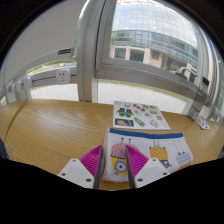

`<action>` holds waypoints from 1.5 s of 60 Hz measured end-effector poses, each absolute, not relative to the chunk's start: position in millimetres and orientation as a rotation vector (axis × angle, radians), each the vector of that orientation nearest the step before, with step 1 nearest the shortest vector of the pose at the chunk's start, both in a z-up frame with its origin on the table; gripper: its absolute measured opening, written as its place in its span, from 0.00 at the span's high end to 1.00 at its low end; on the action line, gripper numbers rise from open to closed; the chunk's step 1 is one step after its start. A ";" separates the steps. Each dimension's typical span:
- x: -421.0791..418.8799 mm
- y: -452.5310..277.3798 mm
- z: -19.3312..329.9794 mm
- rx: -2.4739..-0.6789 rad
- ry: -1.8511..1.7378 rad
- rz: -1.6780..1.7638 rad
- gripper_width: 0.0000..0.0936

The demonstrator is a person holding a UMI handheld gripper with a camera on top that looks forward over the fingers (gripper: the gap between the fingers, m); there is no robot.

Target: Fold towel

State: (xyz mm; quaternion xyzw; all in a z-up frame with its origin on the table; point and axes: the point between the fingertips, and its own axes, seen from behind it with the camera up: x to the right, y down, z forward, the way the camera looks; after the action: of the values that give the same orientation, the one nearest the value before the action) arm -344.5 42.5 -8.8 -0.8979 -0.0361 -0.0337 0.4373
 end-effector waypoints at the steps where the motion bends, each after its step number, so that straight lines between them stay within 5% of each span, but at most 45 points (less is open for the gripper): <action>1: -344.5 42.4 -10.4 -2.239 -0.094 -0.091 0.61; 10: -338.1 44.2 -10.3 -2.249 -0.082 -0.139 0.97; 24: -343.4 42.6 -2.2 -2.256 -0.023 0.026 0.97; 42: -249.6 45.1 97.9 -2.127 0.067 0.183 0.97; 53: -147.4 45.0 64.4 -2.170 0.107 0.122 0.97; 63: -65.9 43.4 1.5 -2.263 0.095 -0.059 0.48; 66: -57.4 43.6 -1.6 -2.250 0.082 -0.060 0.40; 76: -65.0 41.0 30.1 -2.180 0.100 0.075 0.25; 90: -98.0 6.7 110.0 -2.035 0.053 0.109 0.21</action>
State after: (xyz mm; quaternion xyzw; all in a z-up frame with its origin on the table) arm -98.0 6.7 110.0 -0.8503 0.0220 0.0457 0.5239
